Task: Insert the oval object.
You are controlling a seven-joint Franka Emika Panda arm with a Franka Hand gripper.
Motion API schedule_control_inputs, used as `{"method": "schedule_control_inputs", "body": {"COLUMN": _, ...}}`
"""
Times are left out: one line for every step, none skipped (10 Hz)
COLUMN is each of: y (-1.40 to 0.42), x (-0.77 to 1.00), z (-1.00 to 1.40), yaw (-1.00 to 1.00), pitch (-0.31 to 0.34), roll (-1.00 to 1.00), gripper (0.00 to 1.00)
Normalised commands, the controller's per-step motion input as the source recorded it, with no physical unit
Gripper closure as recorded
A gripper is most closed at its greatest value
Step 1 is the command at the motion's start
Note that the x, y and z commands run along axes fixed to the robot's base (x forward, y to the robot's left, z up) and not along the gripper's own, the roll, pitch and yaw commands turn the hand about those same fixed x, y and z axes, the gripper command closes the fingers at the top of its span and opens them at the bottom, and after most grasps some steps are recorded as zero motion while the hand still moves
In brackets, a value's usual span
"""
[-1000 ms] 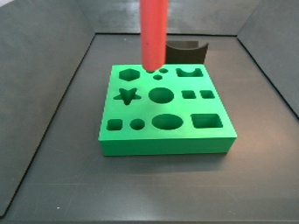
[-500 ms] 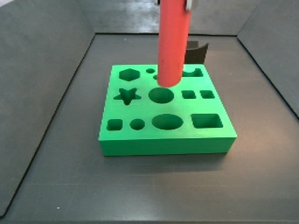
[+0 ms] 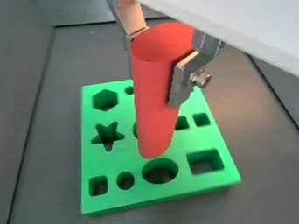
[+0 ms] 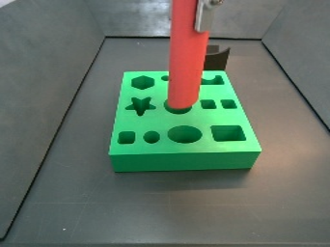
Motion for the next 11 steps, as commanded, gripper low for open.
{"method": "schedule_control_inputs", "body": {"y": -0.14, "x": 0.06, "z": -0.20, "yaw": -0.95, "pitch": 0.000, "roll": 0.00, "gripper": 1.00}}
{"method": "schedule_control_inputs", "body": {"y": -0.14, "x": 0.05, "z": -0.20, "yaw": -0.95, "pitch": 0.000, "roll": 0.00, "gripper": 1.00}}
{"method": "schedule_control_inputs", "body": {"y": -0.13, "x": 0.06, "z": -0.22, "yaw": -0.94, "pitch": 0.000, "roll": 0.00, "gripper": 1.00}}
{"method": "schedule_control_inputs", "body": {"y": -0.14, "x": 0.11, "z": -0.22, "yaw": -0.90, "pitch": 0.000, "roll": 0.00, "gripper": 1.00}}
{"method": "schedule_control_inputs", "body": {"y": -0.14, "x": 0.13, "z": -0.22, "yaw": -0.88, "pitch": 0.000, "roll": 0.00, "gripper": 1.00}}
{"method": "schedule_control_inputs", "body": {"y": -0.14, "x": 0.11, "z": -0.23, "yaw": -0.88, "pitch": 0.000, "roll": 0.00, "gripper": 1.00}}
{"method": "schedule_control_inputs", "body": {"y": -0.14, "x": 0.11, "z": -0.22, "yaw": -0.88, "pitch": 0.000, "roll": 0.00, "gripper": 1.00}}
{"method": "schedule_control_inputs", "body": {"y": -0.14, "x": 0.09, "z": -0.21, "yaw": -0.89, "pitch": 0.000, "roll": 0.00, "gripper": 1.00}}
{"method": "schedule_control_inputs", "body": {"y": -0.13, "x": 0.05, "z": -0.22, "yaw": -0.92, "pitch": 0.000, "roll": 0.00, "gripper": 1.00}}
{"method": "schedule_control_inputs", "body": {"y": -0.10, "x": 0.04, "z": -0.27, "yaw": -0.88, "pitch": 0.030, "roll": 0.03, "gripper": 1.00}}
{"method": "schedule_control_inputs", "body": {"y": -0.06, "x": 0.16, "z": -0.24, "yaw": -0.72, "pitch": 0.077, "roll": 0.08, "gripper": 1.00}}
